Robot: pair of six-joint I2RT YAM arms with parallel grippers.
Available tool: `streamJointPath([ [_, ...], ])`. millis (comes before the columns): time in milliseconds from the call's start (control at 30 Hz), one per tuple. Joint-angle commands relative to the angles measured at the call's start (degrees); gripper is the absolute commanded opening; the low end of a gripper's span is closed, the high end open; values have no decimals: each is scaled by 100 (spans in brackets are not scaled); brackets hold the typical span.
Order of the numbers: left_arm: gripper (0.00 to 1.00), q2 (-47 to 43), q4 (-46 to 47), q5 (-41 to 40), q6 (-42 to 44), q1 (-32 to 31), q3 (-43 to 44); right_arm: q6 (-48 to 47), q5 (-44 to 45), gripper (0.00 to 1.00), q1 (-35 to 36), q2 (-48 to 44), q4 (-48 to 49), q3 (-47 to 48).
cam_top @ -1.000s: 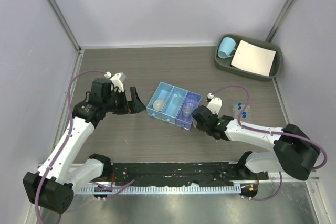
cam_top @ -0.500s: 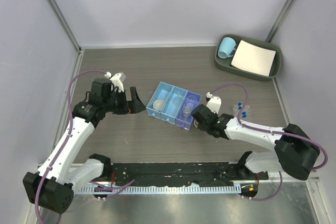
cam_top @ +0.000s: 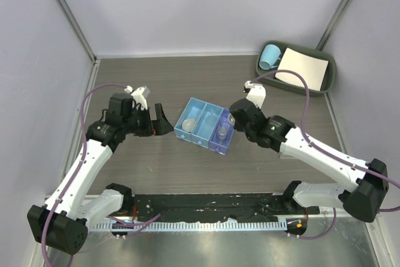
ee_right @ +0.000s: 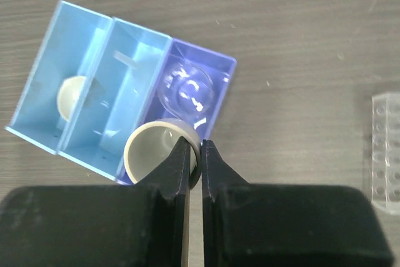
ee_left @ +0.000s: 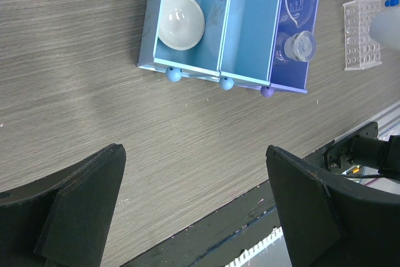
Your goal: Organize the chemistry lab equipment
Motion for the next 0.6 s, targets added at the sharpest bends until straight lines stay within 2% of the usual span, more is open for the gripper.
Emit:
streamJointPath([
  [0, 100, -84, 185, 132, 43, 1, 11, -745, -108, 1, -2, 610, 549, 790],
  [267, 100, -75, 194, 194, 51, 1, 11, -1177, -706, 1, -11, 2498, 1078, 2309],
  [567, 100, -180, 176, 132, 69, 1, 11, -1292, -1112, 1, -45, 3960, 1131, 3550],
])
